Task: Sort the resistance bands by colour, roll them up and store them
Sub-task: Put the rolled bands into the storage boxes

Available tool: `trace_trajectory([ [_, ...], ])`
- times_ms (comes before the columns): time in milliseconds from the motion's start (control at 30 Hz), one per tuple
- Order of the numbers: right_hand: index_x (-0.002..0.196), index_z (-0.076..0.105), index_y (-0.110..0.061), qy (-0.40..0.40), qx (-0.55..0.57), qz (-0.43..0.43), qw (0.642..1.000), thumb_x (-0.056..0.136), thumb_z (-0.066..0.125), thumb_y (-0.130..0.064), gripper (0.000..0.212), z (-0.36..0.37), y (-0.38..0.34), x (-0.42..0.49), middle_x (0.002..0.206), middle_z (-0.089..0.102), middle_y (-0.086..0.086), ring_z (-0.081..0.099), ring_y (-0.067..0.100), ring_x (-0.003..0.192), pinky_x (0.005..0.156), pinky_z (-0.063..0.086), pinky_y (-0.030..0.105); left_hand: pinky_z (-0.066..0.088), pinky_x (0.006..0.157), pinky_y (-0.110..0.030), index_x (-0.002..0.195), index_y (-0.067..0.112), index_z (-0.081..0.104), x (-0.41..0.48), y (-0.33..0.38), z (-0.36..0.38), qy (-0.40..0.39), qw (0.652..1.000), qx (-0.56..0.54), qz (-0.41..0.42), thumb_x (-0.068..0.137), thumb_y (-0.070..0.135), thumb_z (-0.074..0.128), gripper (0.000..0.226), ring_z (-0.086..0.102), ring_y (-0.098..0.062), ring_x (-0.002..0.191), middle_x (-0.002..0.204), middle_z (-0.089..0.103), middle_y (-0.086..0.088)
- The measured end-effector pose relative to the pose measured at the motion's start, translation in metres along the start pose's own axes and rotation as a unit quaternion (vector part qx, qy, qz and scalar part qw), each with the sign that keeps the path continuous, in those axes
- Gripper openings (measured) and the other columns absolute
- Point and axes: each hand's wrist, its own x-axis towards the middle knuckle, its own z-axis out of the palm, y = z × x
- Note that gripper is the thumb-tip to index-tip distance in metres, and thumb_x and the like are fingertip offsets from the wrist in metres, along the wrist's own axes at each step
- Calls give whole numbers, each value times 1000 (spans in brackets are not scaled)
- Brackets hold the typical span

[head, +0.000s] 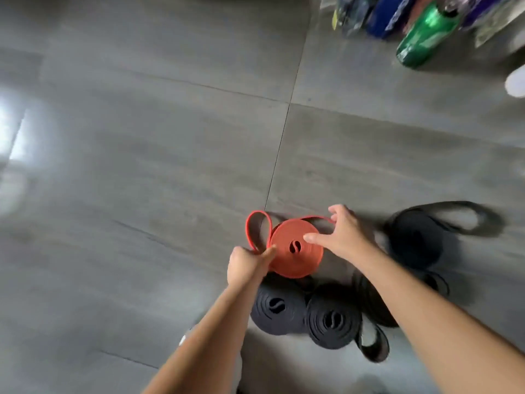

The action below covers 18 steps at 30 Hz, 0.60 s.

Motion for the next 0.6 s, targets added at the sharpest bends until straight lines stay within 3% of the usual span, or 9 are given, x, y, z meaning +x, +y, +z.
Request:
trace_trajectory([
  [67,125,45,-15,-21,7,-2,1000,60,79,-52,82,16,-4,8,123,56,5,54,25,112,93,44,38,32,39,-21,50,12,46,6,3,15,11,997,-76,8,75,35,72,43,44,-6,38,42,48,7],
  [133,123,47,-12,-22,-19,-9,1000,65,79,-46,74,27,-8,10,126,54,7,51,26,115,92,40,32,47,52,-23,70,4,60,6,9,25,-8,995,-96,16,66,44,75,43,62,-16,60,67,65,-4],
  [167,125,47,-10,-26,-10,-7,1000,66,79,-44,75,29,-9,11,129,52,9,49,27,118,91,38,31,52,62,-31,84,1,63,8,8,28,-17,996,-81,16,65,48,73,52,66,-26,75,84,67,-13],
  [267,130,46,-6,-46,72,4,996,65,81,-41,81,24,-7,12,132,52,13,51,27,117,94,41,34,49,73,-39,93,-2,56,7,13,25,-35,998,-45,41,79,39,64,44,59,-37,90,106,59,-25],
  [367,122,49,-5,-31,127,1,991,68,81,-37,71,9,-15,-9,122,57,14,54,24,103,81,40,30,43,83,-38,97,7,47,-13,27,5,-20,993,-80,88,86,27,57,25,49,-30,95,108,47,-16],
  [467,100,52,-10,2,117,-11,993,69,78,-43,52,-15,-31,-48,106,60,10,57,27,95,74,41,31,46,87,-41,100,10,38,-52,39,-25,-43,979,-141,138,91,18,54,20,52,-24,94,97,50,-5],
  [600,97,56,-16,-37,163,-17,986,71,77,-42,42,-57,-56,-120,98,64,4,60,24,92,79,48,34,42,78,-31,104,16,41,-128,42,-83,-48,973,-84,210,95,23,49,14,50,-19,87,90,52,5],
])
